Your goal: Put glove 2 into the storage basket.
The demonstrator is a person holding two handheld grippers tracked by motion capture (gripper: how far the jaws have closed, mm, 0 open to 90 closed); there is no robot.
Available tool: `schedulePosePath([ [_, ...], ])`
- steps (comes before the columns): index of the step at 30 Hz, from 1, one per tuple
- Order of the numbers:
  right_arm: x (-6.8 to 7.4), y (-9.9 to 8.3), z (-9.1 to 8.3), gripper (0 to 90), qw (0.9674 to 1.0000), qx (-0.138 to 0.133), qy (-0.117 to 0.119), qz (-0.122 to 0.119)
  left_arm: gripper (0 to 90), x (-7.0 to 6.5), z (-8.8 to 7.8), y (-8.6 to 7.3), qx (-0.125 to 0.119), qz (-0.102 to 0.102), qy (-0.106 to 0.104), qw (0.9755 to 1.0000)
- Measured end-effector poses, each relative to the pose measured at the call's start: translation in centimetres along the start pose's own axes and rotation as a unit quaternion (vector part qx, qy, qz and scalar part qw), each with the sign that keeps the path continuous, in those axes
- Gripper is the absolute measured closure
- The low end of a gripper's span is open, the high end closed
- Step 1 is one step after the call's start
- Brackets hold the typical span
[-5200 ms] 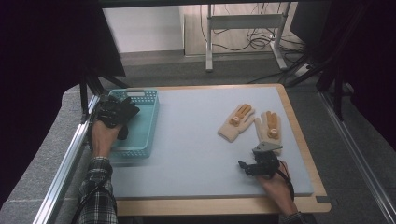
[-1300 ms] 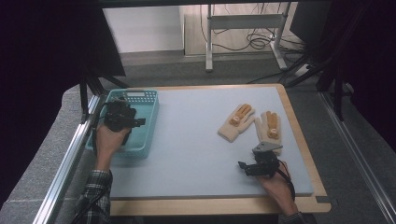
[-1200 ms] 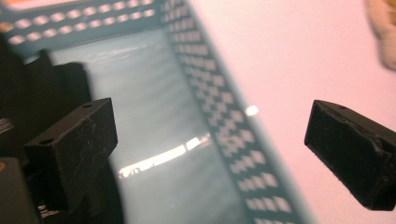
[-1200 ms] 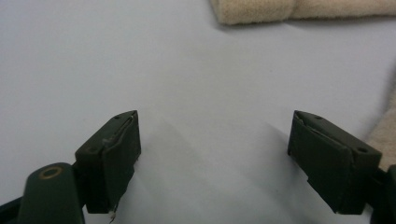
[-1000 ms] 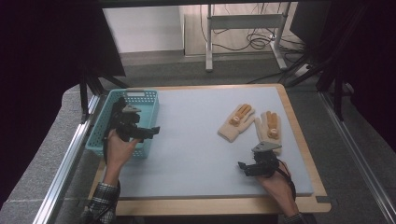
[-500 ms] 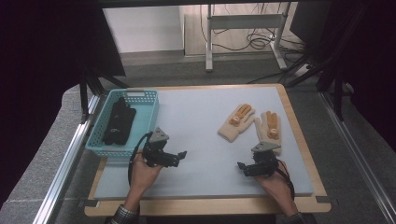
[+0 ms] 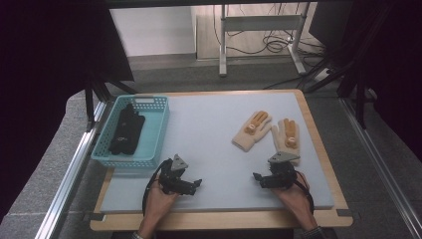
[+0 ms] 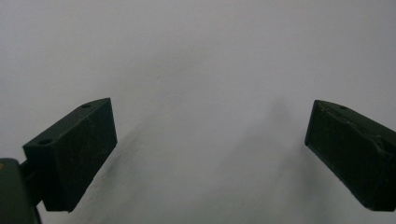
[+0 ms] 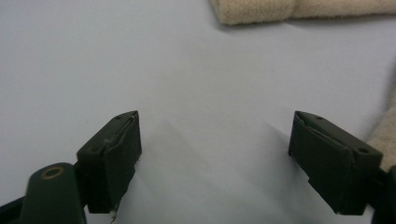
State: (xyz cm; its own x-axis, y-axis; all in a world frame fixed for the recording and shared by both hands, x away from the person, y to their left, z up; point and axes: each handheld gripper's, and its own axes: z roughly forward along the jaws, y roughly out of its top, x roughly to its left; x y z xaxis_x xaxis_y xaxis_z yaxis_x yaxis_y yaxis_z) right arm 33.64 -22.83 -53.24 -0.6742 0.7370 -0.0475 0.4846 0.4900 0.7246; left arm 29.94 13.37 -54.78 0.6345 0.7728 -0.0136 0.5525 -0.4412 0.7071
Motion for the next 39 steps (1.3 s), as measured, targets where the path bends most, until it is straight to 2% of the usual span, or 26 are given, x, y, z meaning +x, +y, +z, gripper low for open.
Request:
schedulePosePath([
  [5,-0.1,0.0,-0.2,32.3,0.9999,-0.008,0.003,0.005,3.0,0.2,0.2,0.0,0.007,-0.010,-0.010,0.9999],
  [9,-0.8,0.3,-0.4,46.3,0.9995,-0.015,0.010,0.024,3.0,0.3,0.2,0.0,0.007,-0.010,-0.010,0.9999],
  [12,-1.7,1.3,-0.4,57.4,0.9993,-0.019,0.005,0.031,3.0,0.3,0.2,0.0,0.006,-0.011,-0.011,0.9999],
  [16,-3.6,3.2,0.4,66.1,0.9979,-0.025,0.006,0.059,3.0,0.3,0.2,0.0,0.006,-0.011,-0.011,0.9999],
  [20,-5.0,5.2,1.6,66.6,0.9970,-0.030,-0.007,0.072,3.0,0.3,0.2,0.0,0.005,-0.011,-0.011,0.9999],
  [24,-5.9,6.6,3.1,60.3,0.9961,-0.031,-0.022,0.079,3.0,0.3,0.2,0.0,0.005,-0.011,-0.011,0.9999],
  [28,-6.3,7.1,4.5,53.2,0.9951,-0.024,-0.040,0.087,3.0,0.3,0.2,0.0,0.005,-0.010,-0.011,0.9999],
  [30,-6.6,7.2,5.2,49.4,0.9935,-0.023,-0.054,0.097,3.0,0.3,0.2,0.0,0.005,-0.010,-0.011,0.9999],
  [33,-7.0,7.5,6.3,44.7,0.9912,-0.022,-0.061,0.116,3.0,0.3,0.2,0.0,0.006,-0.009,-0.011,0.9999],
  [36,-6.7,7.9,7.4,48.6,0.9916,-0.004,-0.070,0.109,3.0,0.3,0.2,0.0,0.007,-0.008,-0.011,0.9999],
  [38,-6.2,8.2,7.8,57.5,0.9915,0.001,-0.081,0.102,3.0,0.3,0.2,0.0,0.006,-0.009,-0.011,0.9999],
  [39,-6.0,8.3,7.8,65.2,0.9919,0.001,-0.082,0.097,3.0,0.3,0.2,0.0,0.007,-0.008,-0.011,0.9999],
])
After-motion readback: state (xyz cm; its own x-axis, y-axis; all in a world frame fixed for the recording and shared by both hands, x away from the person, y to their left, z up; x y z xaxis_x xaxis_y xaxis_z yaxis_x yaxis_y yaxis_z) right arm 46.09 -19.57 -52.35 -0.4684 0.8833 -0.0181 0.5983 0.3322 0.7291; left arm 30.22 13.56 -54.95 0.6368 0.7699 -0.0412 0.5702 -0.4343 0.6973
